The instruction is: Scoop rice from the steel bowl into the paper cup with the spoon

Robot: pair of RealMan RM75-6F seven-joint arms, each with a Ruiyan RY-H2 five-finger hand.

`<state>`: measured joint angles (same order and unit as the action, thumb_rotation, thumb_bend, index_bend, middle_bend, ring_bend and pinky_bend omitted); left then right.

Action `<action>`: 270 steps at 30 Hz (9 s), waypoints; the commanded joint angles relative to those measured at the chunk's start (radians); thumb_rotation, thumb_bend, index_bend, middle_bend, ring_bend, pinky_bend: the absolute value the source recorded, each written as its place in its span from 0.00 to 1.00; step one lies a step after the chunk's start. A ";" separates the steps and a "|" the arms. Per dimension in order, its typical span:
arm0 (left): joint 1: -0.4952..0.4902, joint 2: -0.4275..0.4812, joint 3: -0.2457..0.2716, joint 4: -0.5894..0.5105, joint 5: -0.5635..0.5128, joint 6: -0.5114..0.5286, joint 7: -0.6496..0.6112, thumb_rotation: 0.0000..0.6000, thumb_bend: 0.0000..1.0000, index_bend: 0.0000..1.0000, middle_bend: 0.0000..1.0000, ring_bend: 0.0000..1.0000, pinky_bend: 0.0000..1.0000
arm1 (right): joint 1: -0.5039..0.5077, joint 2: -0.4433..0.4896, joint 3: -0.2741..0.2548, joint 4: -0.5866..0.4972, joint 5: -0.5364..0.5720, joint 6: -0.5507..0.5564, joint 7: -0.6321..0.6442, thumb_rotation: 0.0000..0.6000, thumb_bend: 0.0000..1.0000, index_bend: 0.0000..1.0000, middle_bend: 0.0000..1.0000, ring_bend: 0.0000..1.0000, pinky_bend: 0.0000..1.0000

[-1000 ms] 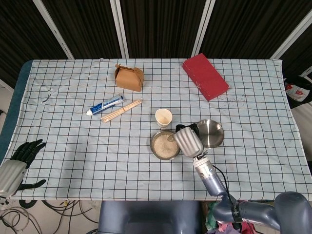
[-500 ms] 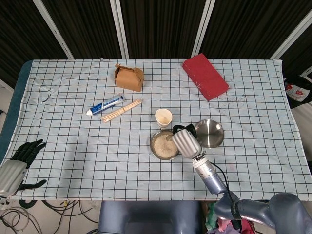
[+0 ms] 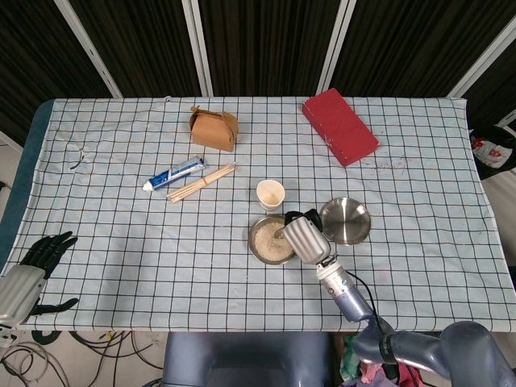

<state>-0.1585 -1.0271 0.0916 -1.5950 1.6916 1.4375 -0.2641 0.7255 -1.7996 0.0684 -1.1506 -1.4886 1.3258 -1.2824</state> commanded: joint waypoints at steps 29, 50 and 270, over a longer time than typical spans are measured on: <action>0.002 0.000 -0.006 -0.009 -0.023 -0.010 0.023 1.00 0.02 0.00 0.00 0.00 0.00 | -0.086 -0.001 0.092 -0.246 0.220 -0.090 0.034 1.00 0.45 0.66 1.00 1.00 1.00; 0.003 -0.001 -0.008 -0.012 -0.026 -0.014 0.029 1.00 0.02 0.00 0.00 0.00 0.00 | -0.093 0.012 0.175 -0.419 0.454 -0.065 0.027 1.00 0.47 0.66 1.00 1.00 1.00; 0.001 0.015 -0.010 -0.029 -0.029 -0.022 -0.018 1.00 0.02 0.00 0.00 0.00 0.00 | 0.278 0.062 0.006 -0.076 0.357 0.031 -0.139 1.00 0.49 0.68 1.00 1.00 1.00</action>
<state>-0.1581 -1.0120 0.0813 -1.6243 1.6624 1.4155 -0.2823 1.0055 -1.7383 0.0725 -1.2253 -1.1281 1.3570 -1.4183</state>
